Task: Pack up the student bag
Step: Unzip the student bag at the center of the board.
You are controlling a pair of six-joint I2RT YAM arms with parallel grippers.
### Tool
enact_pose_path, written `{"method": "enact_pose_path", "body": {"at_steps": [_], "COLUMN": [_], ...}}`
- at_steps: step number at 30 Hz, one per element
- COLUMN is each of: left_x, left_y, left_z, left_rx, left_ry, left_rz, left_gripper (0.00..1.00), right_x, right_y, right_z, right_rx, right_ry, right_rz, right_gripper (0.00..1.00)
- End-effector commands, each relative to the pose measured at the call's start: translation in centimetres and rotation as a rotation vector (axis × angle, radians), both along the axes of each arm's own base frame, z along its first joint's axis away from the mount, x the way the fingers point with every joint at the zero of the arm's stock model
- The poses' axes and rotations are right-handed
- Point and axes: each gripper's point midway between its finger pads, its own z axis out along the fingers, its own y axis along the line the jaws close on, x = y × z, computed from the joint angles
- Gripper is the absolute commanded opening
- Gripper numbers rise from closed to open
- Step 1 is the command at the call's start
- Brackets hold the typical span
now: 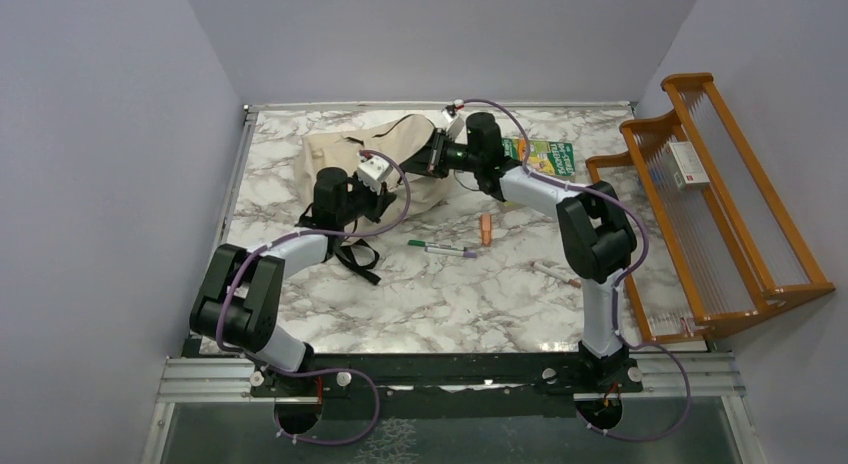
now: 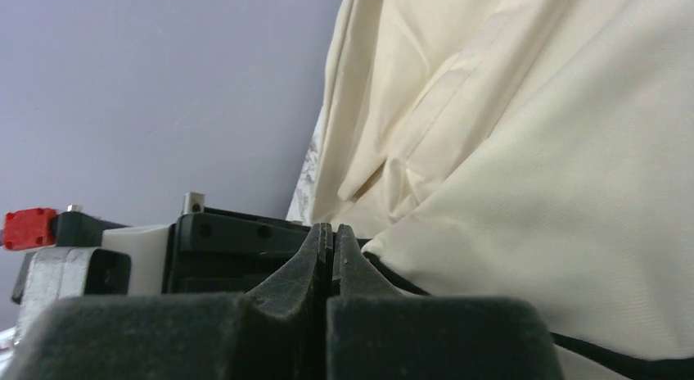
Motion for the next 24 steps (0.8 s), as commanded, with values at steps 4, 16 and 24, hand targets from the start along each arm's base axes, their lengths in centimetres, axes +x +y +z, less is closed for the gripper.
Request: {"method": "enact_pose_path", "body": {"at_steps": [4, 16, 24], "left_x": [-1.7, -1.3, -1.6], "left_y": [-0.3, 1.9, 3.8], "left_z": [0.0, -0.5, -1.1], "left_rx": [0.000, 0.114, 0.228], "left_ry": [0.030, 0.040, 0.058], "left_rz": [-0.046, 0.044, 0.085], "left_gripper": [0.03, 0.00, 0.00], "right_x": [2.9, 6.4, 10.1], "right_y": [-3.5, -8.5, -11.2], "right_z": [2.1, -0.4, -1.7], "right_rx": [-0.082, -0.193, -0.238], "right_ry": [-0.133, -0.134, -0.144], "right_rz": [-0.160, -0.280, -0.330], "right_gripper": [0.01, 0.01, 0.01]}}
